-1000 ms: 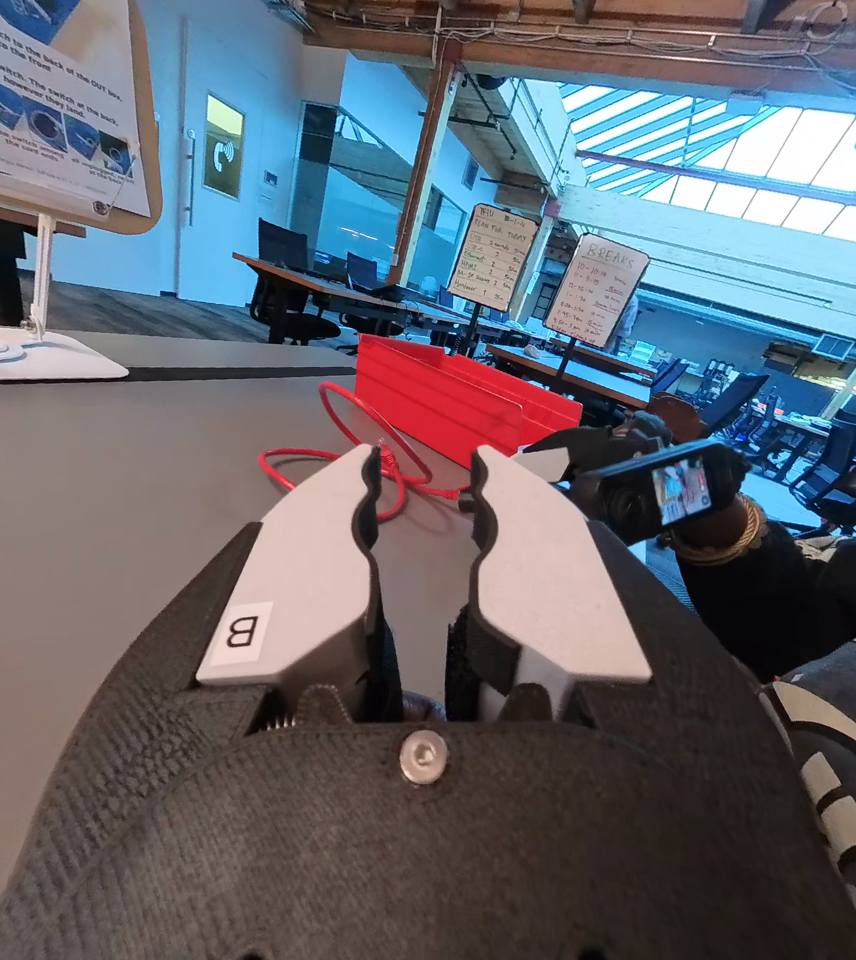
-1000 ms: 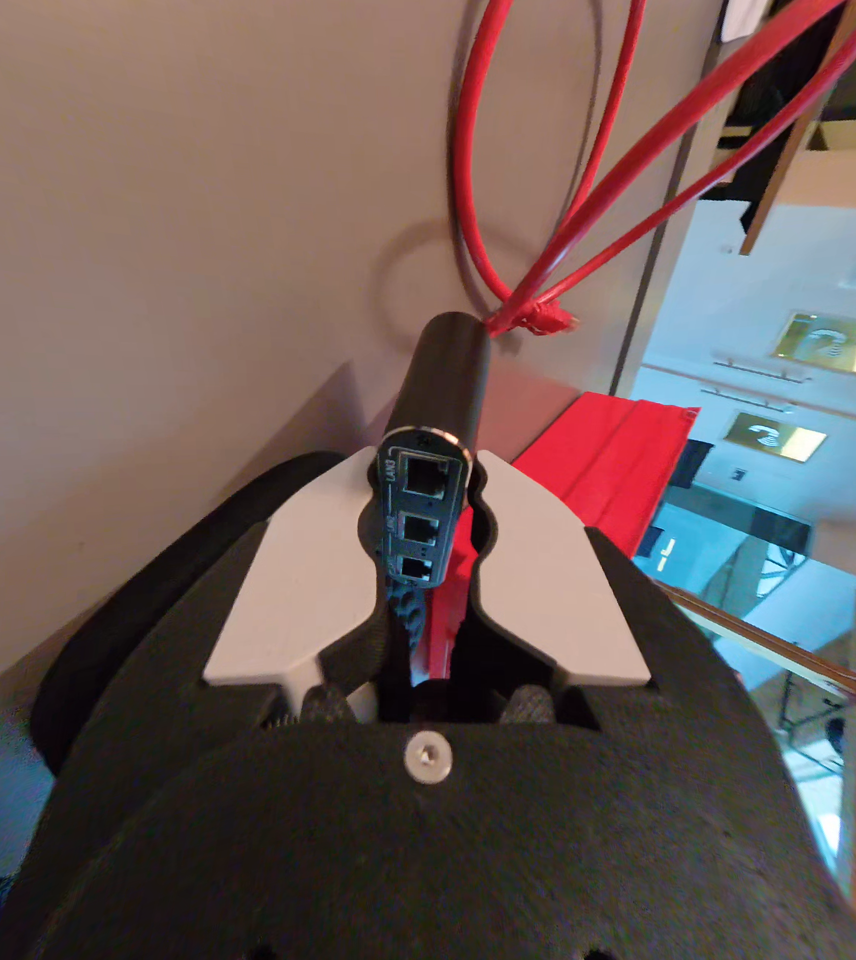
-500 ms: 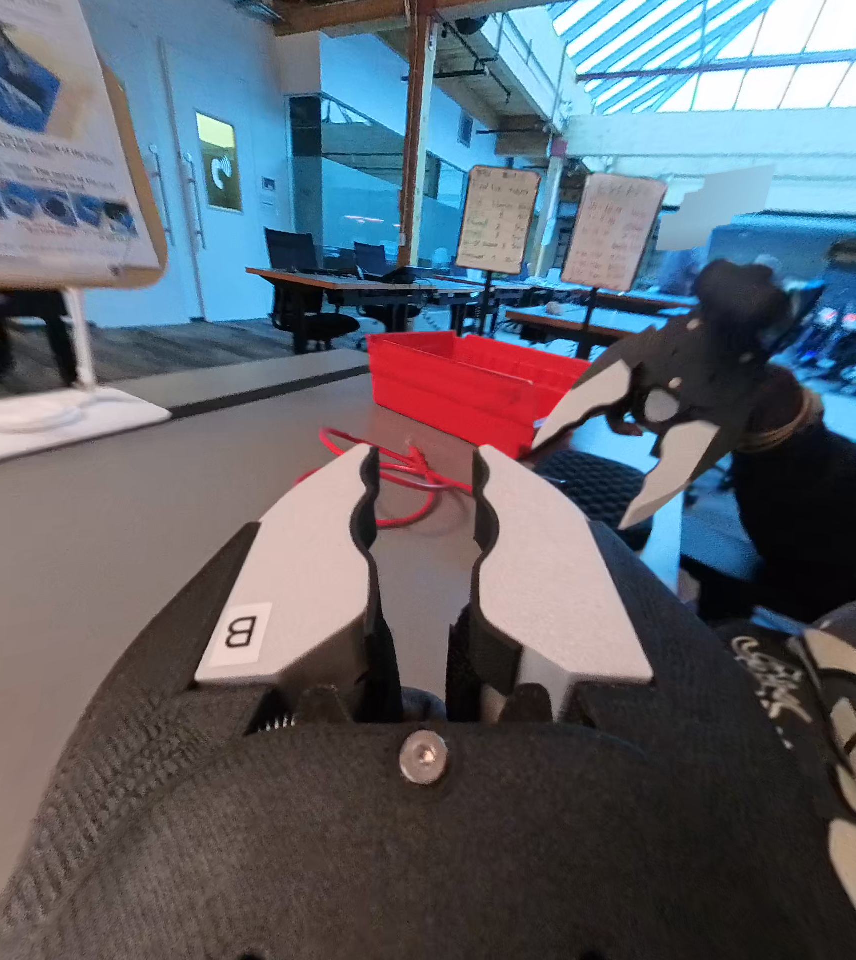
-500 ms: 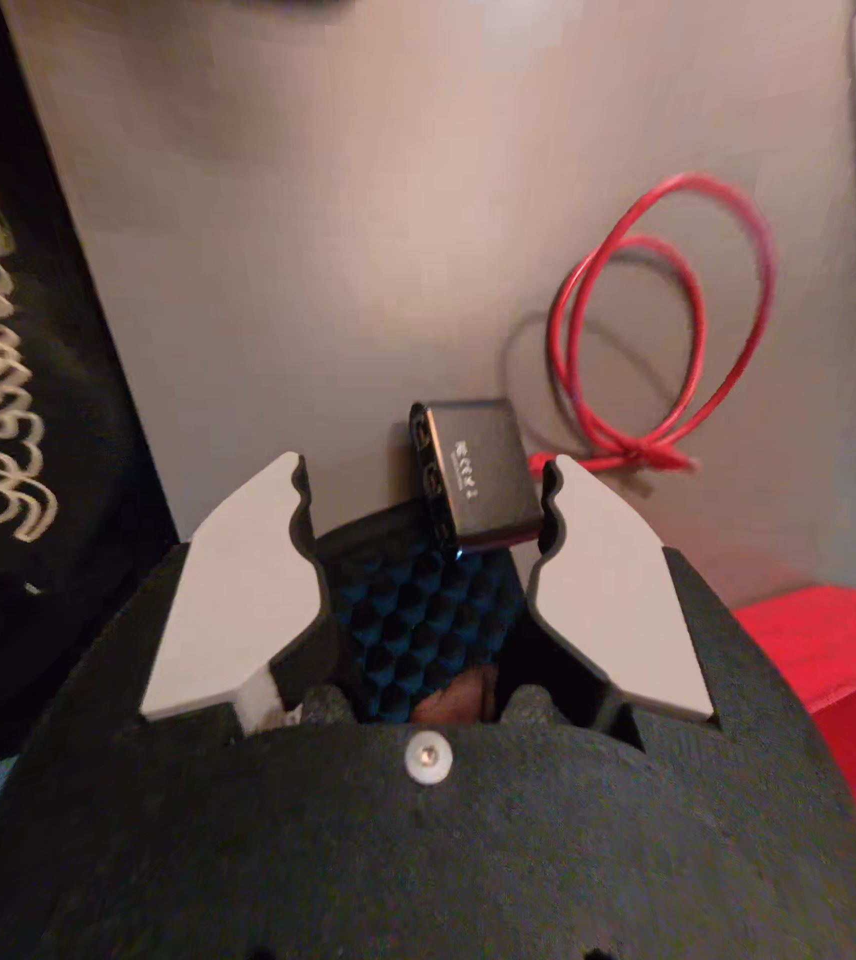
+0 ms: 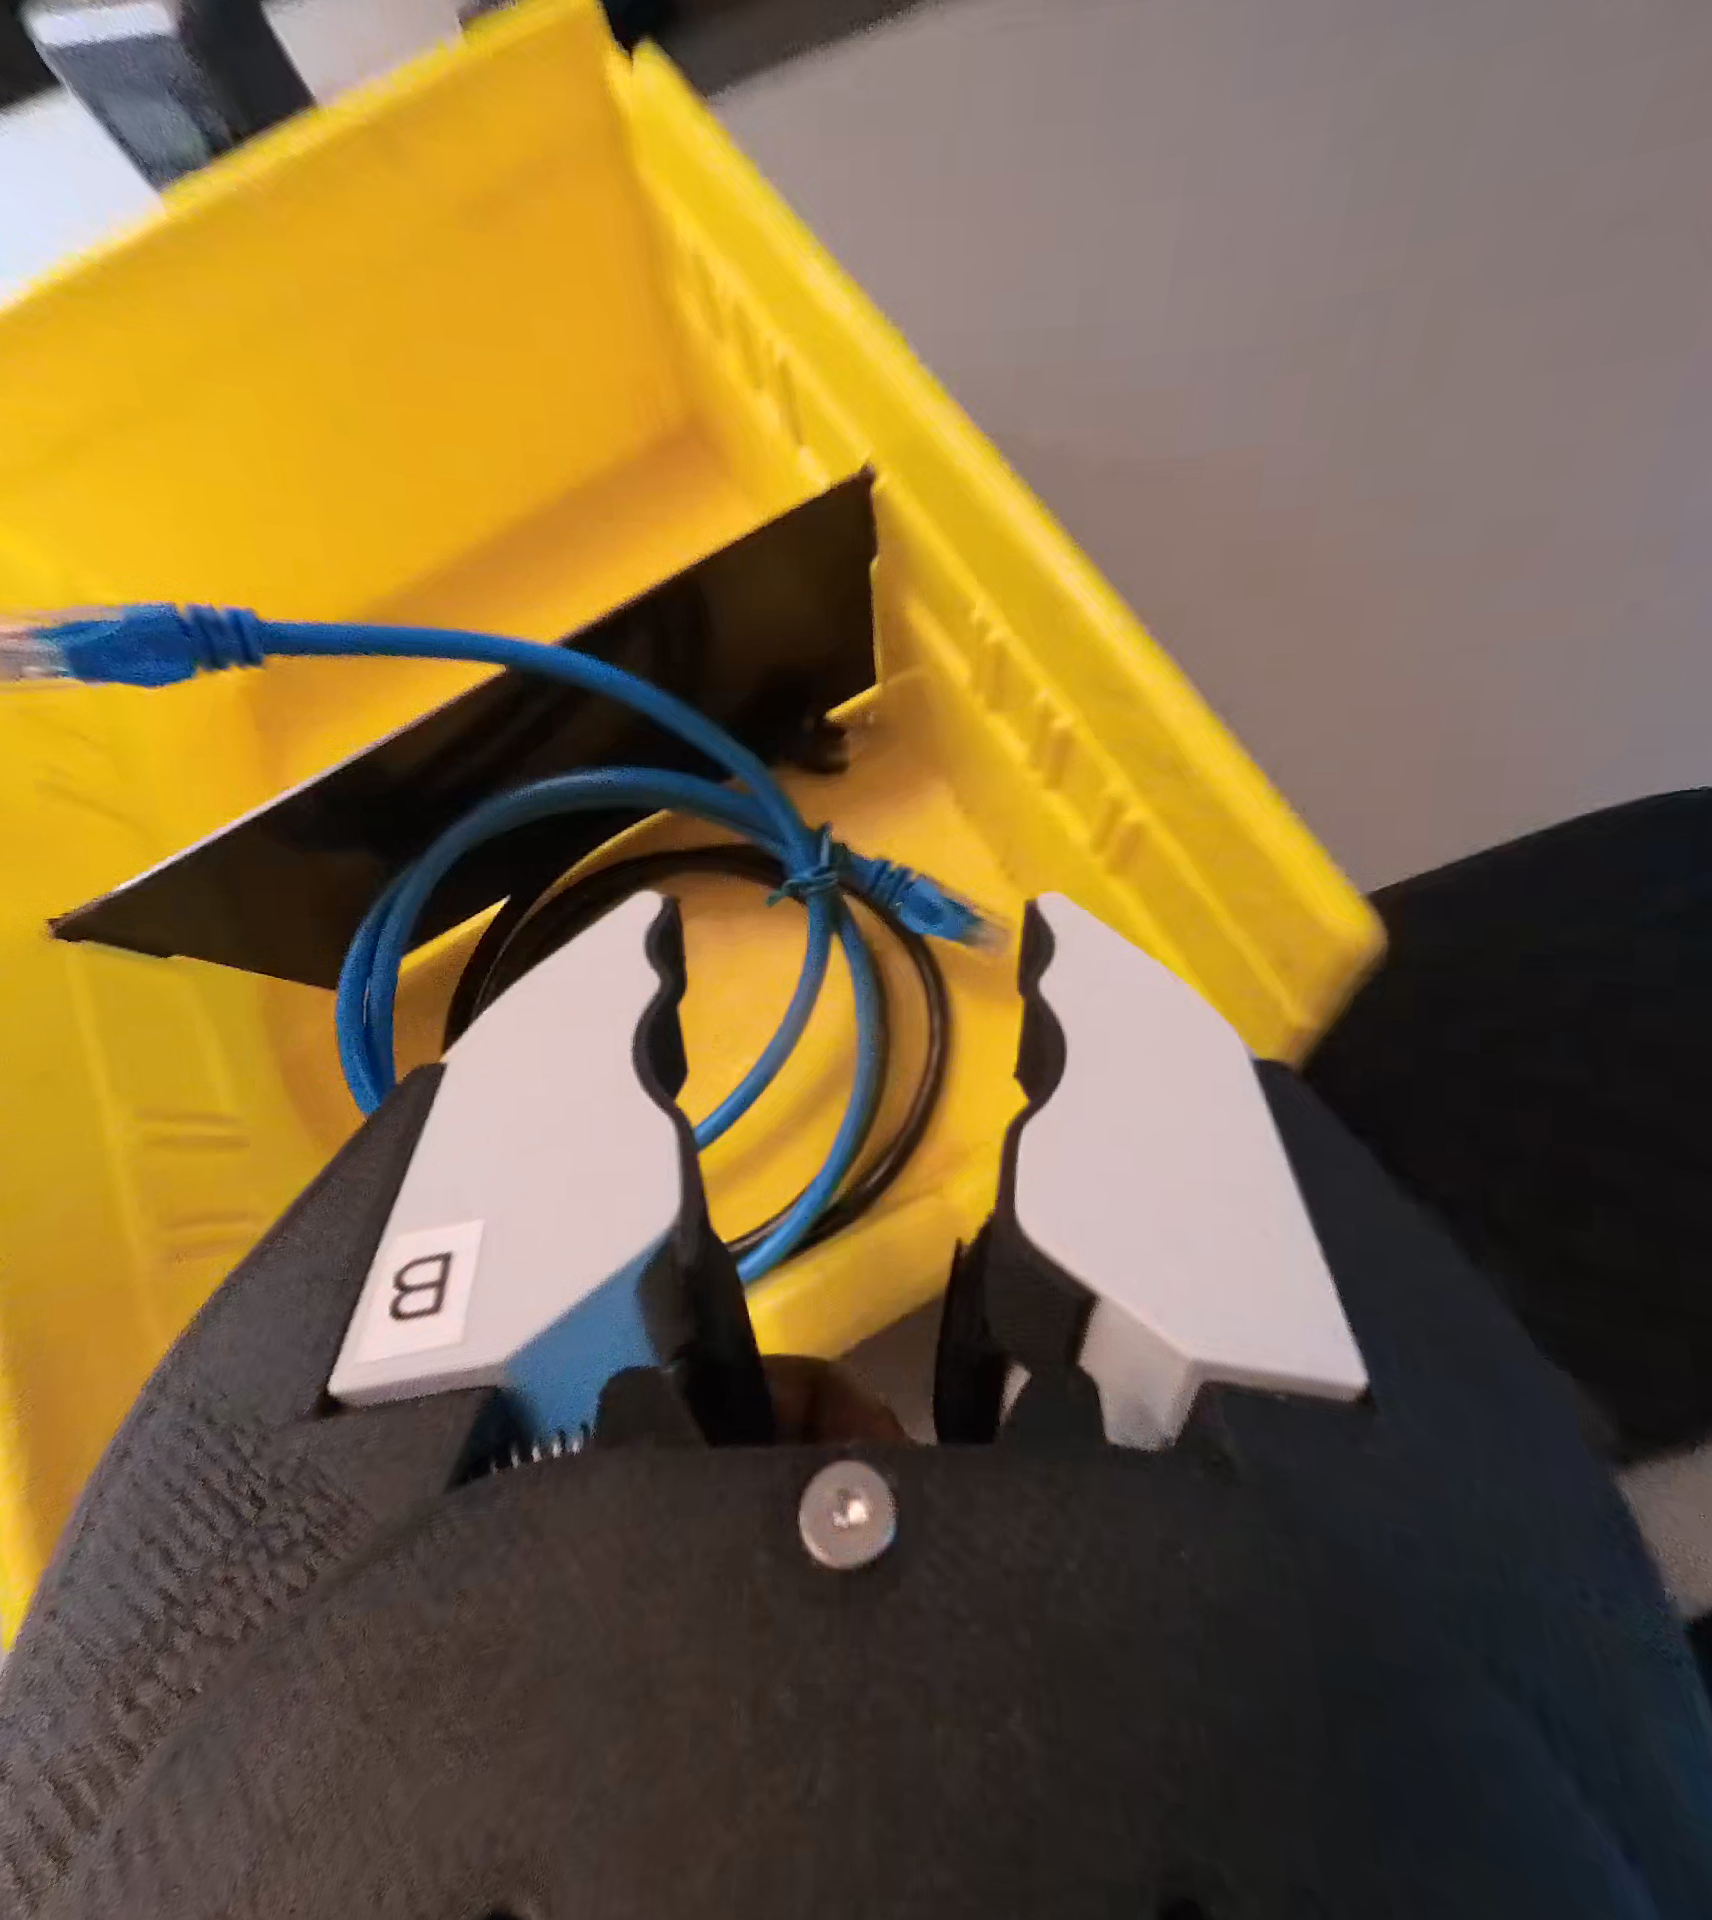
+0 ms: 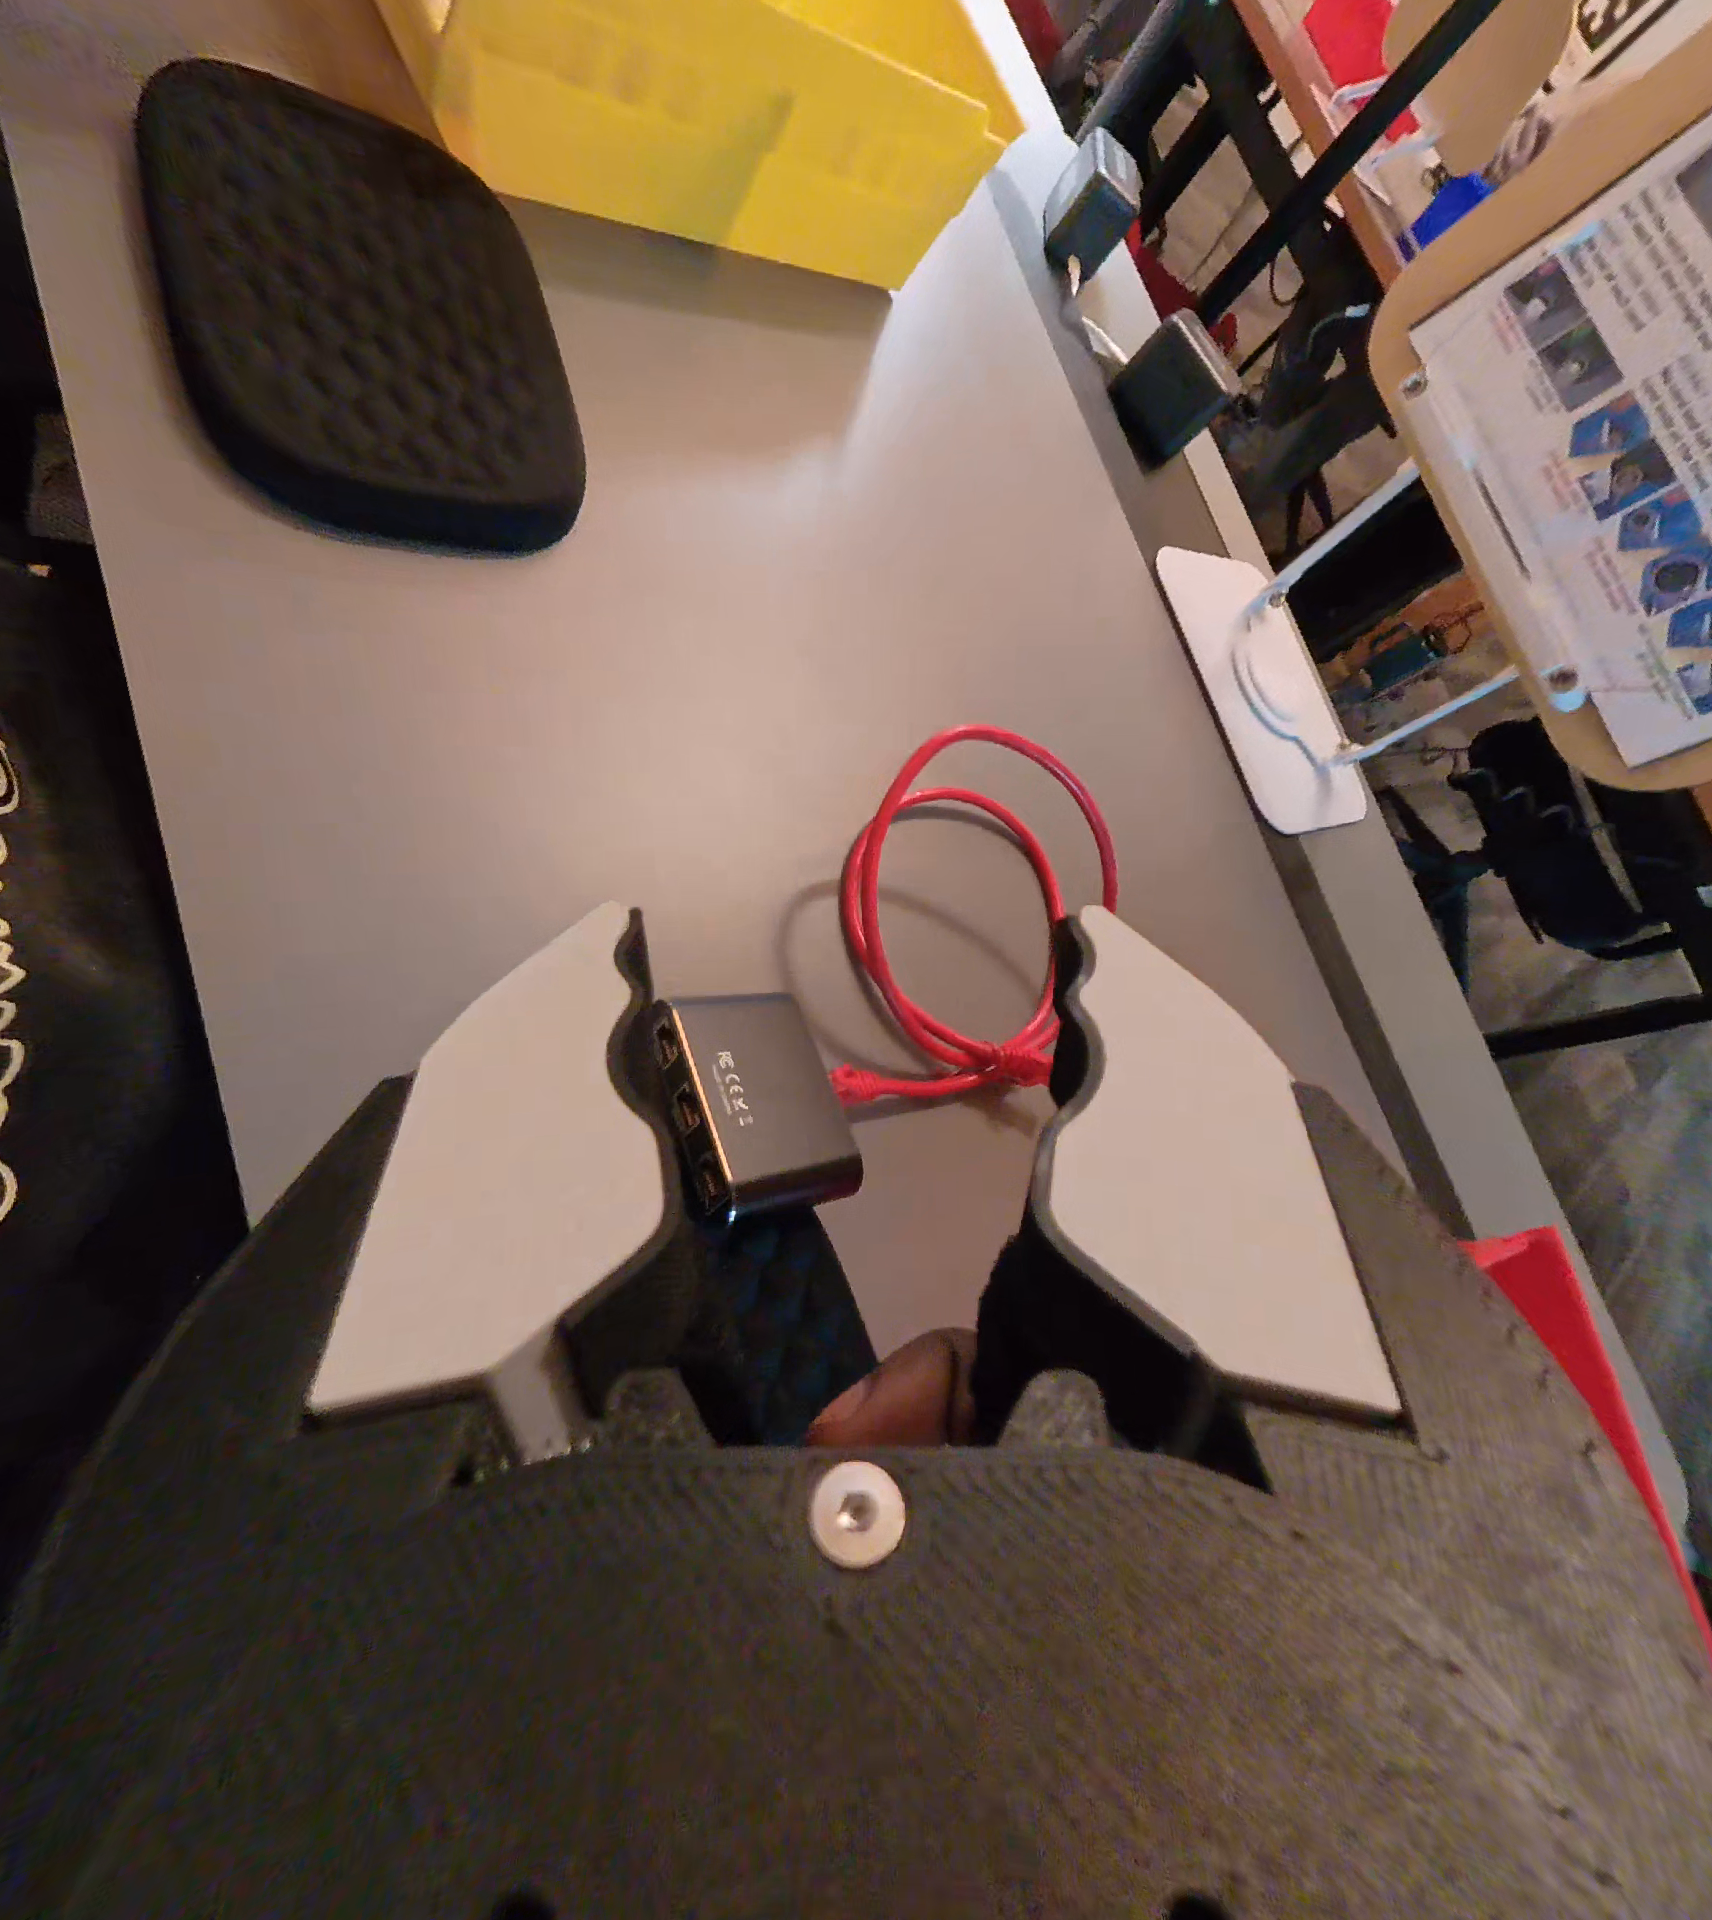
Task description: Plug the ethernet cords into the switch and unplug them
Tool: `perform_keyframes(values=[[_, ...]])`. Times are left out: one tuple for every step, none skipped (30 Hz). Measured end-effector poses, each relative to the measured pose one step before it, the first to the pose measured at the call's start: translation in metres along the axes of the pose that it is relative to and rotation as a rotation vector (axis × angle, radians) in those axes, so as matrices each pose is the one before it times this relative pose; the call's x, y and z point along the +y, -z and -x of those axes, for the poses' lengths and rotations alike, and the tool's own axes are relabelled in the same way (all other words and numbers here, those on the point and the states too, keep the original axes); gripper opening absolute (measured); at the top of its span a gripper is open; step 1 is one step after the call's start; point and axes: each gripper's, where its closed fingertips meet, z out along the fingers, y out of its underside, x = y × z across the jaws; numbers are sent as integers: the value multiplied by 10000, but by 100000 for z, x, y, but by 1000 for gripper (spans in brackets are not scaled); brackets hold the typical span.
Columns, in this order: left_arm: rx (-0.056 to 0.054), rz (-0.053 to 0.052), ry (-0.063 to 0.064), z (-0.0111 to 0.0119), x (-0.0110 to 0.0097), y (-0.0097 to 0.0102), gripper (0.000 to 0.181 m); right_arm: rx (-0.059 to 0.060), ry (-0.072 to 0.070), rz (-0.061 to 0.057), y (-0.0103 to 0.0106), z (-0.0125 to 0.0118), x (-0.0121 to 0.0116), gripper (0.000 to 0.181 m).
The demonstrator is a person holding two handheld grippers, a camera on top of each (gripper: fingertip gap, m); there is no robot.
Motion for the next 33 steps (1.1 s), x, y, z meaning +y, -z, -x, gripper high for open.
perform_keyframes(values=[[25, 402, 24, 338, 506, -982, 62, 30, 136, -33, -48, 75, -231, 74], [76, 350, 136, 230, 430, -908, 61, 54, 133, -15, -21, -2, -195, 74], [44, 393, 133, 257, 474, -792, 60, 67, 112, -16, 1, -48, -194, 74], [3, 370, 72, 266, 464, -681, 57, 71, 73, -44, 5, -88, -195, 73], [-47, 292, 66, 321, 350, -575, 52, 35, 38, -74, 5, -61, -213, 72], [-71, 243, 82, 309, 265, -467, 48, -5, 17, -95, 1, -26, -222, 71], [12, 181, 36, 116, 193, -368, 44, -17, 7, -97, -20, -19, -180, 70], [140, 102, -49, -159, 129, -234, 35, 2, 2, -75, -37, -47, -139, 69], [309, -30, -38, -493, -15, -96, 24, 33, 3, -26, -51, -84, -38, 69], [176, -51, -35, -344, 7, 3, 20, 48, 12, 28, -60, -93, 31, 68], [5, -109, -48, -88, -6, 111, 19, 59, 27, 52, -51, -82, 56, 68], [-16, -224, 17, -59, -142, 252, 17, 55, 46, 43, -43, -59, 42, 68], [-123, -309, 65, 79, -236, 429, 15, 44, 50, 10, -4, -24, -24, 68], [-223, -377, 29, 176, -300, 625, 11, 30, 43, -29, 13, -3, -88, 68], [-256, -457, -19, 150, -445, 791, 10, 20, 31, -69, 38, 21, -165, 67], [-216, -552, -59, 25, -637, 951, 9, 21, 0, -122, 43, 14, -229, 67], [-260, -651, -52, 45, -879, 1035, 9, 3, -31, -167, 39, 19, -297, 66], [-268, -677, -101, 9, -1027, 1047, 9, -18, -47, -188, -4, 48, -319, 65], [-362, -687, -139, 73, -1108, 1029, 9, -30, -52, -196, -39, 72, -324, 64], [-401, -799, -251, 32, -1311, 954, 9, -51, -62, -200, -87, 108, -315, 64], [-286, -851, -335, -231, -1429, 871, 9, -84, -72, -188, -108, 163, -290, 63], [-202, -745, -239, -393, -1333, 712, 8, -95, -75, -159, -142, 193, -237, 63], [-218, -641, -172, -419, -1245, 588, 8, -66, -34, -120, -146, 169, -190, 63], [-141, -658, -313, -610, -1267, 495, 7, -32, 31, -117, -163, 139, -171, 63], [-21, -632, -371, -885, -1246, 396, 7, -35, 63, -168, -162, 179, -223, 63], [1, -542, -293, -978, -1146, 276, 7, -75, 76, -246, -173, 248, -325, 63], [123, -420, -260, -1191, -977, 166, 7, -121, 38, -344, -195, 350, -434, 62], [379, -333, -189, -1561, -840, 49, 7, -202, -146, -382, -243, 429, -438, 59], [494, -252, 22, -1710, -735, -75, 7, -391, -497, -378, -318, 556, -405, 56], [445, -271, 56, -1675, -716, -163, 6, -550, -795, -385, -365, 582, -344, 56], [557, -291, -89, -1892, -705, -246, 6, -554, -879, -408, -401, 449, -260, 55], [632, -283, -199, -2052, -649, -359, 7, -413, -834, -402, -410, 145, -104, 53], [613, -172, -271, -2036, -475, -456, 7, -285, -756, -339, -428, -122, 91, 51]])
